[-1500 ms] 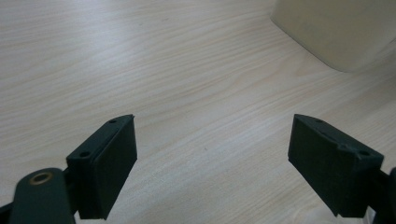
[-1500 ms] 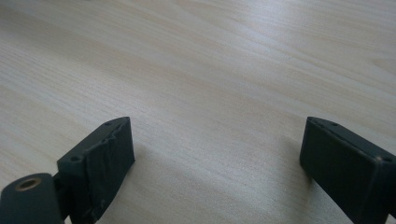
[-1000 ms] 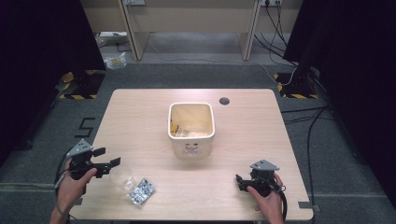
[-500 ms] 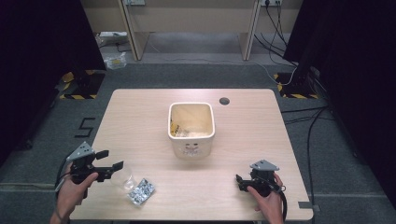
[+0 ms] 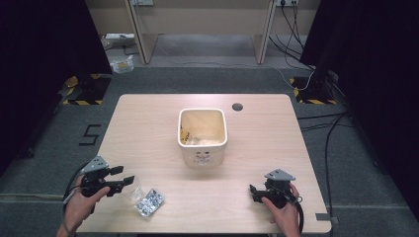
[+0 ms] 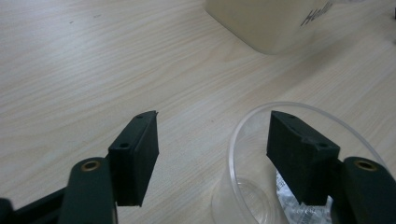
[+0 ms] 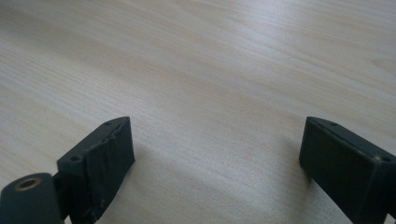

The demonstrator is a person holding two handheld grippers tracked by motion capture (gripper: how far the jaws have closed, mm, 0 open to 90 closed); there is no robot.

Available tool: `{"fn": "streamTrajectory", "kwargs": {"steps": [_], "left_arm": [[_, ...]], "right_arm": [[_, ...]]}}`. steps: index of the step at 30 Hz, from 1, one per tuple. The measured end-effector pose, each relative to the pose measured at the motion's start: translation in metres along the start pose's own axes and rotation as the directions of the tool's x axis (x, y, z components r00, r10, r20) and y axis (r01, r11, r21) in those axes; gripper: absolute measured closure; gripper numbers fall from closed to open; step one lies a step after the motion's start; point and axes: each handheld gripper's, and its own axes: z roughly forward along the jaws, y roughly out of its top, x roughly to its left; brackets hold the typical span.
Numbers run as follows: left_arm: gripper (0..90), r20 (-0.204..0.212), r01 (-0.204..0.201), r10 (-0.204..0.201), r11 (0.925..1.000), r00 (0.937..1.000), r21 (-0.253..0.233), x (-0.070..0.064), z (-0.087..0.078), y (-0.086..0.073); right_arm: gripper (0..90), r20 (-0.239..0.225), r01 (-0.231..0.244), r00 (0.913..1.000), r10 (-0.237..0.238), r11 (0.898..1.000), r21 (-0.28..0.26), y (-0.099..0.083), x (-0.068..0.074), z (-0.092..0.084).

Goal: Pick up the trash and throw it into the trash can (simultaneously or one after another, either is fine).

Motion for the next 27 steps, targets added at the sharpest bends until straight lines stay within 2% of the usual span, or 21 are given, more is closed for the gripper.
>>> {"fn": "streamTrajectory", "kwargs": {"steps": [2, 3, 4, 5, 6, 7, 10, 16, 20, 27], "left_arm": [[37.0, -0.001, -0.016, 0.016, 0.9998, 0.9999, 0.010, -0.001, 0.002, -0.001], [38.9, 0.000, -0.025, 0.025, 0.9996, 0.9997, 0.015, -0.002, 0.003, -0.002], [44.8, -0.002, -0.043, 0.043, 0.9988, 0.9991, 0.025, -0.005, 0.004, -0.003], [46.7, -0.002, -0.043, 0.043, 0.9988, 0.9991, 0.025, -0.005, 0.004, -0.003], [46.7, -0.004, -0.060, 0.060, 0.9978, 0.9982, 0.030, -0.007, 0.006, -0.003], [53.1, -0.008, -0.068, 0.069, 0.9971, 0.9976, 0.034, -0.008, 0.007, -0.004], [62.3, -0.005, -0.094, 0.095, 0.9945, 0.9955, 0.045, -0.010, 0.009, -0.006], [77.3, 0.006, -0.106, 0.106, 0.9943, 0.9943, 0.014, -0.011, 0.005, -0.006], [82.4, 0.002, -0.112, 0.112, 0.9937, 0.9937, 0.005, -0.010, 0.006, -0.007], [83.3, -0.010, -0.136, 0.135, 0.9904, 0.9907, -0.025, -0.015, 0.004, -0.004]], "right_arm": [[10.4, 0.000, 0.000, 1.0000, 0.000, 1.000, 0.000, 0.000, 0.000, 0.000], [10.5, 0.000, 0.000, 1.0000, 0.000, 1.000, 0.000, 0.000, 0.000, 0.000], [10.5, 0.000, 0.000, 1.0000, 0.000, 1.000, 0.000, 0.000, 0.000, 0.000], [10.5, 0.000, 0.000, 1.0000, 0.000, 1.000, 0.000, 0.000, 0.000, 0.000], [10.4, -0.001, 0.000, 1.0000, 0.000, 1.000, 0.000, 0.000, 0.000, 0.000], [10.5, 0.000, 0.000, 1.0000, 0.000, 1.000, 0.000, 0.000, 0.000, 0.000], [10.4, -0.001, 0.001, 1.0000, -0.001, 1.000, 0.000, 0.000, 0.000, 0.000], [10.4, -0.001, 0.000, 1.0000, 0.000, 1.000, 0.000, 0.000, 0.000, 0.000], [10.5, -0.001, 0.001, 1.0000, -0.001, 1.000, 0.000, 0.000, 0.000, 0.000], [10.4, -0.001, 0.001, 1.0000, -0.001, 1.000, 0.000, 0.000, 0.000, 0.000]]}}
